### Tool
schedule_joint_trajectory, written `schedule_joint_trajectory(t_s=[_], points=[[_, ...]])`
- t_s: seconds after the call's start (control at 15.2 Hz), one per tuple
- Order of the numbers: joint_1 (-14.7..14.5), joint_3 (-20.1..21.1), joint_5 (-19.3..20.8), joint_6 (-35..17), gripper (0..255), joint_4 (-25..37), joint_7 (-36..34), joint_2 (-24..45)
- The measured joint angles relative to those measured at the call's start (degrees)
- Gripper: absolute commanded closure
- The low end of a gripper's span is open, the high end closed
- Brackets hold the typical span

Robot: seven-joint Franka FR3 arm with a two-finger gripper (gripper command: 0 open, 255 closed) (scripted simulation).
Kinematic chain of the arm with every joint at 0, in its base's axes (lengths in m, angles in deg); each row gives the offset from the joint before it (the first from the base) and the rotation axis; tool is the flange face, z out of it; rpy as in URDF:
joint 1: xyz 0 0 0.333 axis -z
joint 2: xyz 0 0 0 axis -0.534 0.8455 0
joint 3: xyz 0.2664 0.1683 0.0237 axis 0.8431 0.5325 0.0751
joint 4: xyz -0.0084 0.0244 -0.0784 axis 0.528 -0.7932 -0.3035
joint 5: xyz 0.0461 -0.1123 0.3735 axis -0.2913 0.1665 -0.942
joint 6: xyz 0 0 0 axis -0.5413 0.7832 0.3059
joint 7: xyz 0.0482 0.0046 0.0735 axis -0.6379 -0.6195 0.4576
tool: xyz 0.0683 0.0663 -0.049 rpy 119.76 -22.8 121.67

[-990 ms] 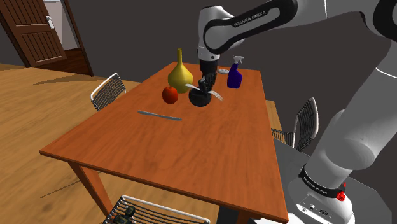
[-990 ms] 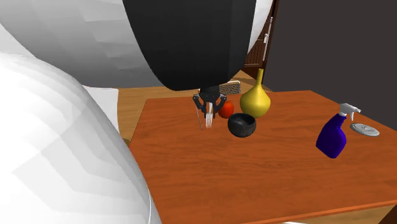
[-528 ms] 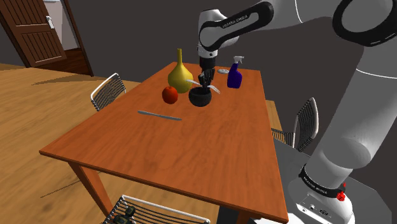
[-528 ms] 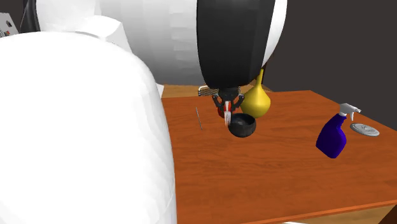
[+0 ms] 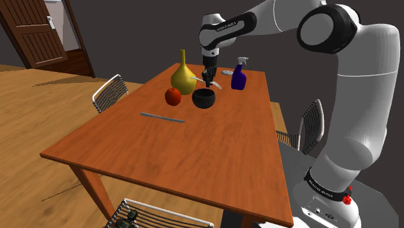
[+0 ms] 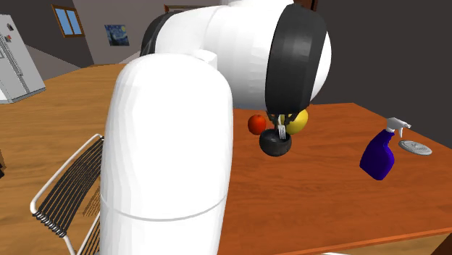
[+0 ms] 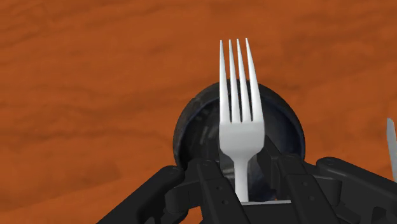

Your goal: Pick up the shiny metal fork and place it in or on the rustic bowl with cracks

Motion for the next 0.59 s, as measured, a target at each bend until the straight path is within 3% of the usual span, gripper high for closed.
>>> schedule_joint_trajectory(t_s=[0.59], points=[[0.2, -0.1, 0.0, -4.8, 255, -2.3, 0.2, 2.5]])
